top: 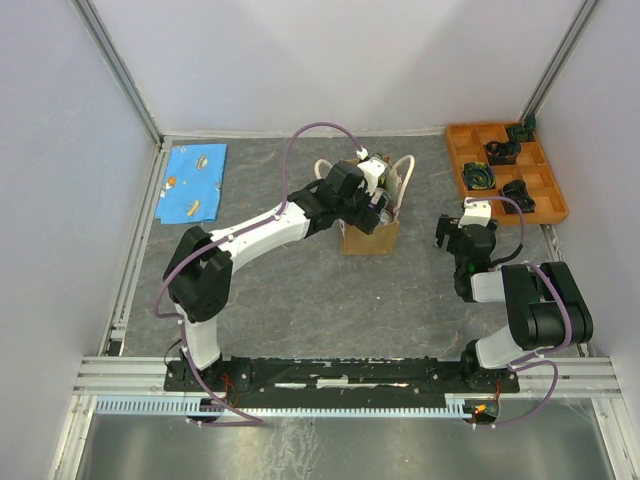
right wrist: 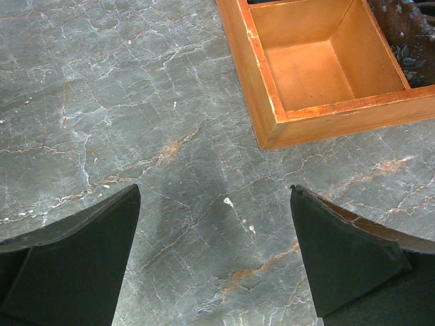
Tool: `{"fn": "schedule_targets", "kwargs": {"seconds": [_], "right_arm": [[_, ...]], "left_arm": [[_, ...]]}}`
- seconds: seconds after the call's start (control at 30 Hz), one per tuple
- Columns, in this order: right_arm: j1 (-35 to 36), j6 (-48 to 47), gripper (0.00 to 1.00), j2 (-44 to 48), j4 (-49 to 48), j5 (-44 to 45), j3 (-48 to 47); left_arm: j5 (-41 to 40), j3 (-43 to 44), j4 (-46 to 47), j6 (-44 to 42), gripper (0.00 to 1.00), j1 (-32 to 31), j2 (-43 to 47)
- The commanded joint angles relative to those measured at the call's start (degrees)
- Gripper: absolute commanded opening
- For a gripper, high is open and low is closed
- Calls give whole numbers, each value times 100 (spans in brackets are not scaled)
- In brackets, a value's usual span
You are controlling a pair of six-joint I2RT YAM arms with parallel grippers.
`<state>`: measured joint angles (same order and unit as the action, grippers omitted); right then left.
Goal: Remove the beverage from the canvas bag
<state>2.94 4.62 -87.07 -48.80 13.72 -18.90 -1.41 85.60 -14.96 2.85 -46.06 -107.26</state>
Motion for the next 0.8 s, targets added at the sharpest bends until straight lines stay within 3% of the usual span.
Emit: {"fn": "schedule_targets", "kwargs": {"seconds": [0.0, 0.37, 0.77], "right_arm": [[-13, -27, 99, 51, -147, -45, -158], [-13, -16, 99, 50, -150, -36, -154], [-13, -18, 99, 53, -152, -36, -156]], "left_arm": [[346, 367, -175, -667, 98, -173, 78], [725, 1045, -682, -995, 98, -401, -268], [326, 1302, -444, -941, 96, -398, -325]]}}
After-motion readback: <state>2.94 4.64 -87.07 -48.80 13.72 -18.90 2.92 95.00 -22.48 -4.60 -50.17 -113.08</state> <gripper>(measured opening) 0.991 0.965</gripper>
